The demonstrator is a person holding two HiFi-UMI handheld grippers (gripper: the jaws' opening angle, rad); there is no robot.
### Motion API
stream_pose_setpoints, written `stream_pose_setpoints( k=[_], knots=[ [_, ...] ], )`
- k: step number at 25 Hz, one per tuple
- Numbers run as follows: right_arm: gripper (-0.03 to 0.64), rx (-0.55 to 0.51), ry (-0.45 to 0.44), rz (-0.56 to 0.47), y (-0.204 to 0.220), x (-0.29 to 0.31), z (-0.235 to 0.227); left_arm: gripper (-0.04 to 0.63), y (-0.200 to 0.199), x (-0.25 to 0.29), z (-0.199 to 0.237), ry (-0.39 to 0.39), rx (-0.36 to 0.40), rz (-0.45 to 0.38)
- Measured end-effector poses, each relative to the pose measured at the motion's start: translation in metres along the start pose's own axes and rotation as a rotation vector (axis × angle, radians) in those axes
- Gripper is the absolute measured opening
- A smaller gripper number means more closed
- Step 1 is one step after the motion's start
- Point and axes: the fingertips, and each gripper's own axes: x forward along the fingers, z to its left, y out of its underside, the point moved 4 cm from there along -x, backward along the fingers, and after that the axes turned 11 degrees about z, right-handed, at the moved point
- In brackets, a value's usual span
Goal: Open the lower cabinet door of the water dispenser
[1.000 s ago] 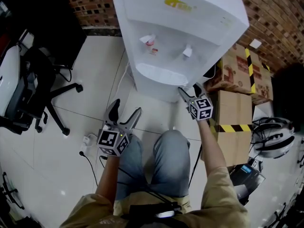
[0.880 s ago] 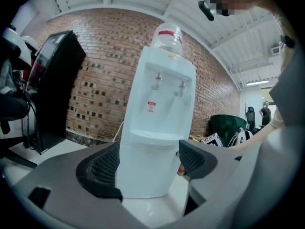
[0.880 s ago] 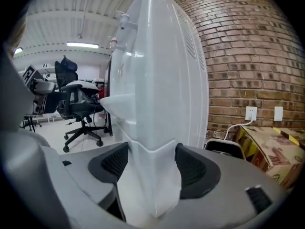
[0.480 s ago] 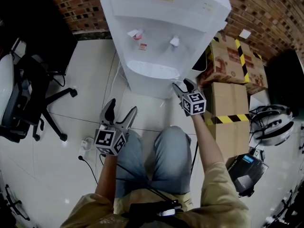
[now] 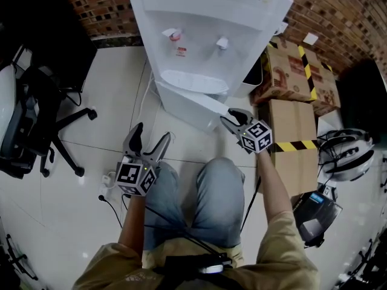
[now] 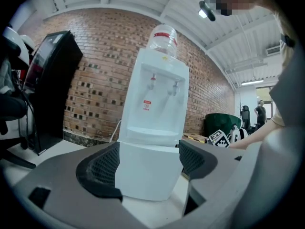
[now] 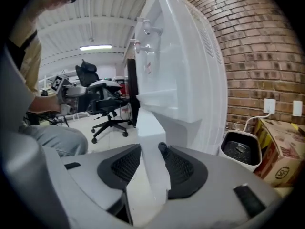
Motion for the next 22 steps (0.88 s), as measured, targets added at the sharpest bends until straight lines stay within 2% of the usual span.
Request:
stream_pose_setpoints(
  k=[4,6,11,13,18,20,22],
  knots=[
    [0.205,-0.186,-0.247,0.046,-0.005,0.016,0.064,0.368,-0.001,-0.008,0.006,-0.016,0.004,0.006],
    [0.222,-0.255,-0.341,0.059,-0.009,0.027,0.095,0.368,-0.001,-0.014,0.009,-0.024,0.006,-0.008],
    [0.245,-0.357,-0.564,0.095,-0.022,0.063,0.166,0.368,-0.006,-0.048,0.031,-0.084,-0.006,-0.04],
    [0.222,-0.386,-0.631,0.078,-0.032,0.082,0.192,0.368,-0.007,-0.064,0.044,-0.128,-0.022,-0.055],
    [0.215,-0.436,-0.708,0.032,-0.066,0.136,0.259,0.368,0.002,-0.11,0.071,-0.263,-0.082,-0.06],
    [0.216,-0.396,-0.693,0.012,-0.08,0.163,0.277,0.368,0.004,-0.131,0.078,-0.319,-0.115,-0.061],
    [0.216,-0.306,-0.666,-0.012,-0.091,0.189,0.288,0.368,0.002,-0.152,0.079,-0.369,-0.124,-0.063]
  ],
)
